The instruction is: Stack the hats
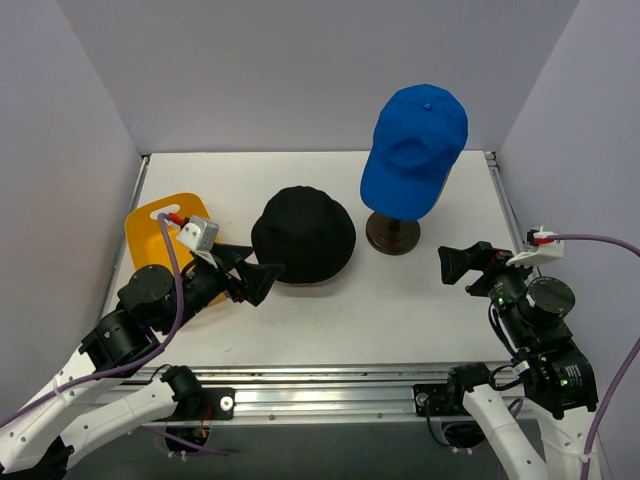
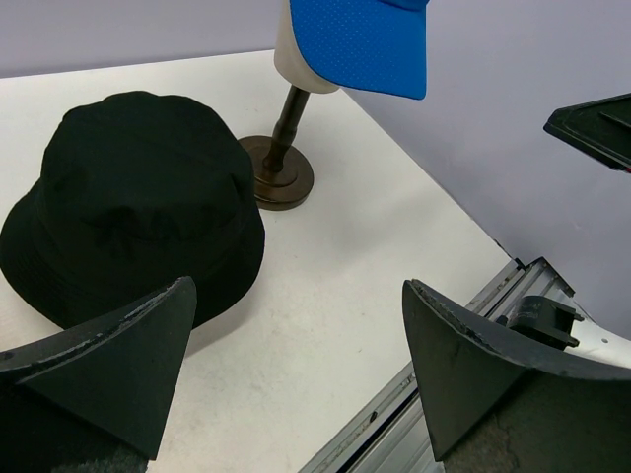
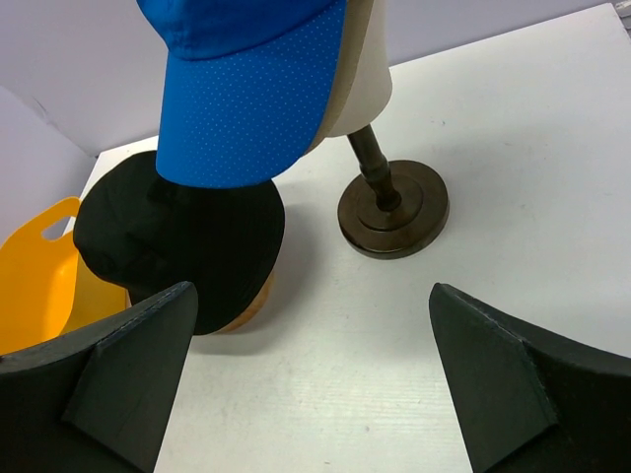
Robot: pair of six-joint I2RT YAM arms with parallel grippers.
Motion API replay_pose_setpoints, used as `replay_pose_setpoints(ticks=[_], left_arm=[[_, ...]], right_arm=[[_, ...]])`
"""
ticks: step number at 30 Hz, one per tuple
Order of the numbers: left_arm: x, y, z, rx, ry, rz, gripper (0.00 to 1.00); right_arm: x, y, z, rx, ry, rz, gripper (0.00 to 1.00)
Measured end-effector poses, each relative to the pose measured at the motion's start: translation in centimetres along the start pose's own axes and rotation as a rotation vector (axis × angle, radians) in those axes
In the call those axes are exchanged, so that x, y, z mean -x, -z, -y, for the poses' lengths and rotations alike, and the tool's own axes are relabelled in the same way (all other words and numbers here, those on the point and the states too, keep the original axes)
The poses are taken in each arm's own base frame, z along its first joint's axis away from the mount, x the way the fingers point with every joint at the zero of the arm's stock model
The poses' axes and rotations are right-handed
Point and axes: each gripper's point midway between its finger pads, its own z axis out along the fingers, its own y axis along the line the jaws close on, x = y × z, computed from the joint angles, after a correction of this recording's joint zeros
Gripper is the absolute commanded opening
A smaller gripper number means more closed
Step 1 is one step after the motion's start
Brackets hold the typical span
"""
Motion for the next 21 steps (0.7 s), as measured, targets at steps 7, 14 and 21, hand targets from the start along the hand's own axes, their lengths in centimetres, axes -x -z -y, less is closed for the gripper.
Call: replay_pose_setpoints(ticks=[7,14,21], left_arm=[[-0.01,0.00,-0.01,0.001,0.000,-0.001,0.94],[-0.03,0.01,-0.02,0.001,0.000,-0.001,0.94],[0.06,0.11,0.00,-0.001,0.002,0.002,0.94]], right_arm=[[-0.27,-0.10,-0.09,0.007,0.002,-0.009,1.00],[-0.29,-0.10,-0.09,0.007,0.001,-0.010,1.00],[-0.29,-0.10,-0.22,0.014,0.000,-0.010,1.00]])
